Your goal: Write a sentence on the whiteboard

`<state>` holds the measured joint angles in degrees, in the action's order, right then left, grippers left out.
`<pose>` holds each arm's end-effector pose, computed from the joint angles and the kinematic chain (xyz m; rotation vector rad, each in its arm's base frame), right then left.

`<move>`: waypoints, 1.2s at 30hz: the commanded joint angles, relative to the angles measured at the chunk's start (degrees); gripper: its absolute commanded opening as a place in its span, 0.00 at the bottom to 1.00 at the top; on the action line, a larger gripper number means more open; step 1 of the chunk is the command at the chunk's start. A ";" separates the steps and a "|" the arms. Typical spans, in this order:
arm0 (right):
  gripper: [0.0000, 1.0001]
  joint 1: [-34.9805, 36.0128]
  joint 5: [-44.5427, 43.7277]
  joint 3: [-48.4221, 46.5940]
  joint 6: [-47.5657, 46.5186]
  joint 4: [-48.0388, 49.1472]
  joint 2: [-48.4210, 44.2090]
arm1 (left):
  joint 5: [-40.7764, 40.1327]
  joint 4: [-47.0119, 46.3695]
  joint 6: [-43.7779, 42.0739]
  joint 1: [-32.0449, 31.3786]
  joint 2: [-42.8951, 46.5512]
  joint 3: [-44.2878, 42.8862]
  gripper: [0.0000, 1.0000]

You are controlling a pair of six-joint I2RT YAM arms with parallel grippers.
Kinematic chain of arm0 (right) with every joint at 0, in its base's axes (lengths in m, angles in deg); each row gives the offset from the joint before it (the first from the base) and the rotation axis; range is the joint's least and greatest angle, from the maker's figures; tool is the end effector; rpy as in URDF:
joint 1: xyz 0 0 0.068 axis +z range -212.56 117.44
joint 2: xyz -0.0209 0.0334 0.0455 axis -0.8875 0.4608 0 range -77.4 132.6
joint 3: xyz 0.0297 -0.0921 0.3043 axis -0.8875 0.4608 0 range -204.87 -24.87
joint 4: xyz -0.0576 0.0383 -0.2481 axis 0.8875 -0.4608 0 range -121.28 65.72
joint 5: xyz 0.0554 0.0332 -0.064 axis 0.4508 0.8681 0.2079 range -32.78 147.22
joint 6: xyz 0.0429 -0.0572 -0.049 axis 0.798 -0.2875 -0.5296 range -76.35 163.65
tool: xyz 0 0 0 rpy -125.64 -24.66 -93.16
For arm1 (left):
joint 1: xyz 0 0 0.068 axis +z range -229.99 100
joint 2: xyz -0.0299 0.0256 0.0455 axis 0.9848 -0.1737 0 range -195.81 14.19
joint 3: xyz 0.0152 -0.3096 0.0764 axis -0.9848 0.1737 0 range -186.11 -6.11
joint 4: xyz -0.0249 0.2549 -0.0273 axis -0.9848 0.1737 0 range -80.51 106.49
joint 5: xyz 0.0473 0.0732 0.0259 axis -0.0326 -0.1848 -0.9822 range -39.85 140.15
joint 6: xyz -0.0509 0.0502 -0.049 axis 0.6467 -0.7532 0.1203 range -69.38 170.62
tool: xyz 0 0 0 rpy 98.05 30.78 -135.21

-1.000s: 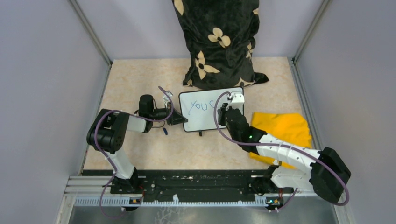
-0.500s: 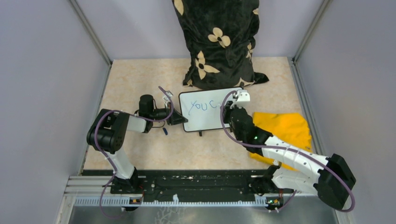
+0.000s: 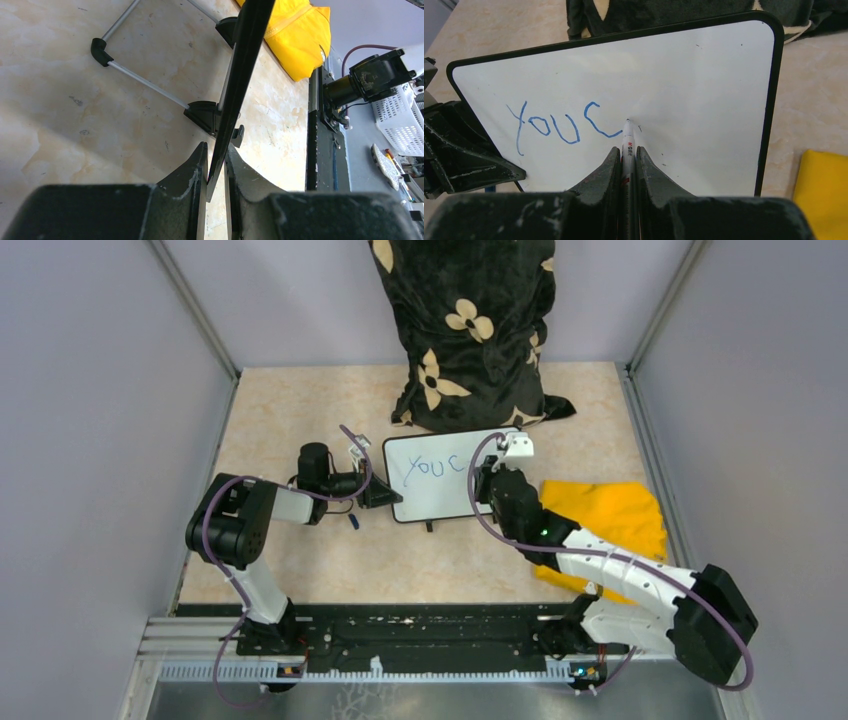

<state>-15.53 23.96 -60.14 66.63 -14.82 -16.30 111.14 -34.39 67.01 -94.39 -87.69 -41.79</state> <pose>0.1975 0.1504 0.2966 0.0183 1.8210 0.3282 0.3118 -0.1491 0.1802 0.6994 1.8658 -1.3820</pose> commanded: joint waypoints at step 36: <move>0.00 -1.16 1.85 0.19 0.75 0.74 1.65 | -1.53 2.13 -2.66 -0.28 -0.68 -0.59 0.23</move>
<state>-15.99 27.29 -60.49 67.29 -13.25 -12.94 110.81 -33.78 66.42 -94.48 -87.72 -41.88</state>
